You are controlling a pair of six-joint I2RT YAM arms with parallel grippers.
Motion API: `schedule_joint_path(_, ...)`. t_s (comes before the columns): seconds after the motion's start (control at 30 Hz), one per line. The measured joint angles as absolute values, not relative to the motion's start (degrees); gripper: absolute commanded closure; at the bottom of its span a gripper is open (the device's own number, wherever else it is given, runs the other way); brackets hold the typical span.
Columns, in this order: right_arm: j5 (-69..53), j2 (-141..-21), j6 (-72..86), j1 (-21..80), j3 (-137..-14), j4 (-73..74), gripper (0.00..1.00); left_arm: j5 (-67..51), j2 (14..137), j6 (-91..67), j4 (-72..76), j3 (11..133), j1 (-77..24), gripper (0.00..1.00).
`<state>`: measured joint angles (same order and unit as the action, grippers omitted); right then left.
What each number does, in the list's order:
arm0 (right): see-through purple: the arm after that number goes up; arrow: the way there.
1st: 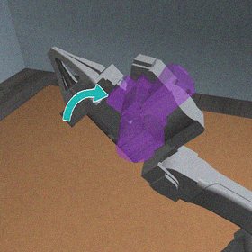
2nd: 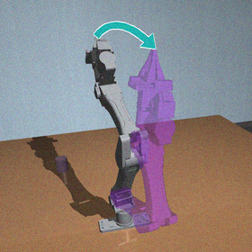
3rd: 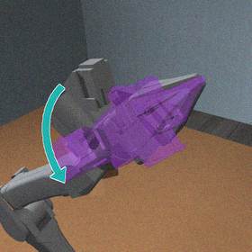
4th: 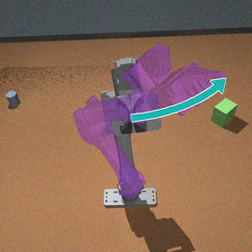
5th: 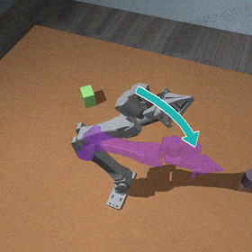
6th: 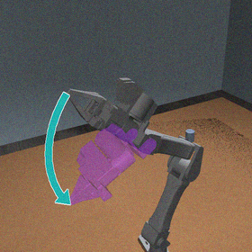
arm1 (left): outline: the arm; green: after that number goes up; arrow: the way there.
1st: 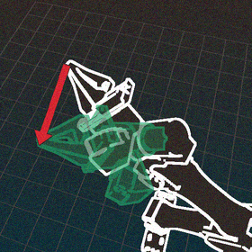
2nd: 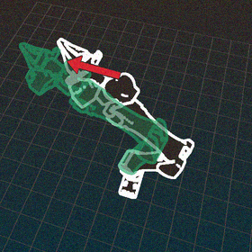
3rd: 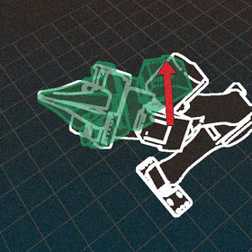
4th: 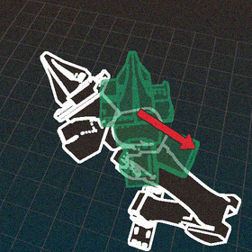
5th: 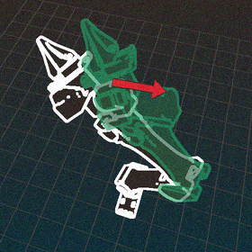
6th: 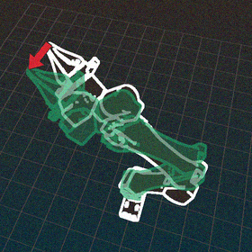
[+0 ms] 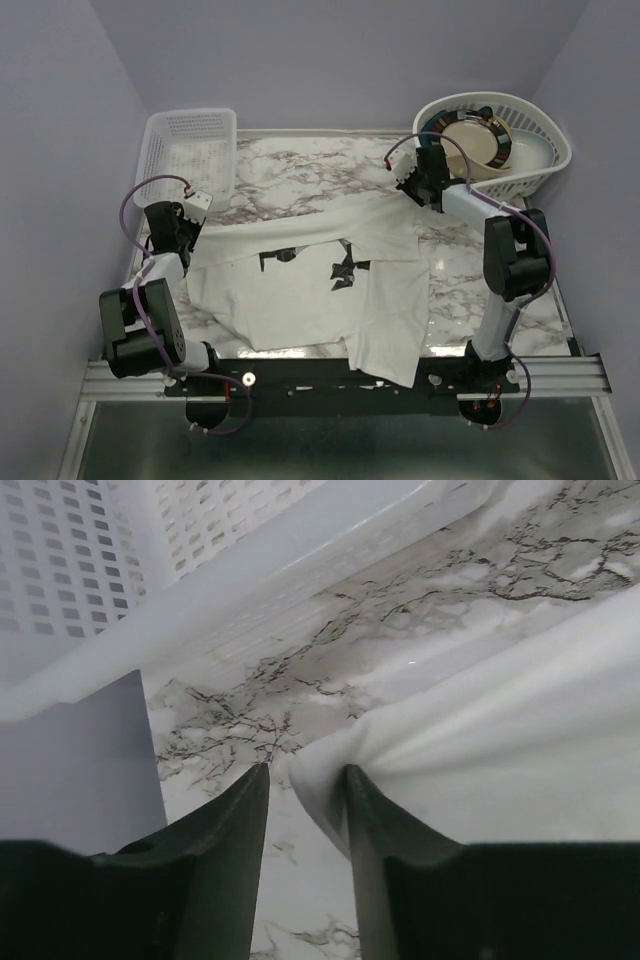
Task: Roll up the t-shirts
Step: Fold the T-shirt at the center of the board.
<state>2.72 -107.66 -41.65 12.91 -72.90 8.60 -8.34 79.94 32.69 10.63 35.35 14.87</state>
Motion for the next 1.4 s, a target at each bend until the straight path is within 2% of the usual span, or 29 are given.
schedule_joint_path(0.03,2.7,-108.57,-41.34,13.21,-74.5,9.98,0.59,-7.77,79.94,32.93,10.41,35.7,14.87,0.42)
schedule_joint_path(0.13,2.68,-110.78,-40.21,13.69,-79.44,14.98,0.45,-6.2,79.7,32.47,8.08,37.41,14.94,0.4)
schedule_joint_path(0.2,2.2,-111.04,-39.18,13.78,-81.52,17.78,0.42,-5.58,78.39,31.44,5.15,39.09,15.33,0.39)
schedule_joint_path(0.47,-4.99,-107.15,-35.33,13.76,-82.67,27.14,0.4,-8.86,65.39,27.99,-3.62,39.03,16.12,0.42)
schedule_joint_path(0.53,-5.8,-103.72,-35.42,13.74,-80.79,27.24,0.4,-9.89,65.84,27.83,-6.17,39.03,16.1,0.45)
schedule_joint_path(0.67,-8.43,-98.13,-36.16,13.47,-76.66,27.73,0.4,-11.51,69.93,27.79,-12.75,39.03,16.12,0.45)
schedule_joint_path(0.77,-10.41,-97.43,-37.21,13.5,-74.28,28.21,0.4,-12.84,72.44,28.05,-16.58,39.0,16.1,0.45)
schedule_joint_path(1.0,-13.45,-97.38,-37.98,13.91,-71.61,30.59,0.4,-13.13,75.94,28.69,-17.98,38.98,16.1,0.56)
schedule_joint_path(1.23,-15.2,-97.36,-38.0,14.68,-71.66,31.77,0.4,-13.5,80.03,29.06,-19.31,39.97,16.1,0.57)
schedule_joint_path(1.27,-15.35,-97.36,-38.0,14.76,-71.77,32.03,0.4,-13.5,80.34,29.08,-19.49,39.99,16.1,0.59)
schedule_joint_path(1.3,-15.53,-97.38,-38.0,14.92,-71.96,32.32,0.4,-13.5,80.49,29.12,-19.55,39.99,16.1,0.69)
schedule_joint_path(1.37,-15.77,-97.38,-37.98,15.03,-72.38,32.73,0.4,-13.5,80.58,28.99,-19.59,39.99,16.1,0.79)
schedule_joint_path(1.4,-15.86,-97.41,-37.98,15.07,-72.77,32.88,0.4,-13.52,80.58,29.36,-19.57,39.99,16.1,0.88)
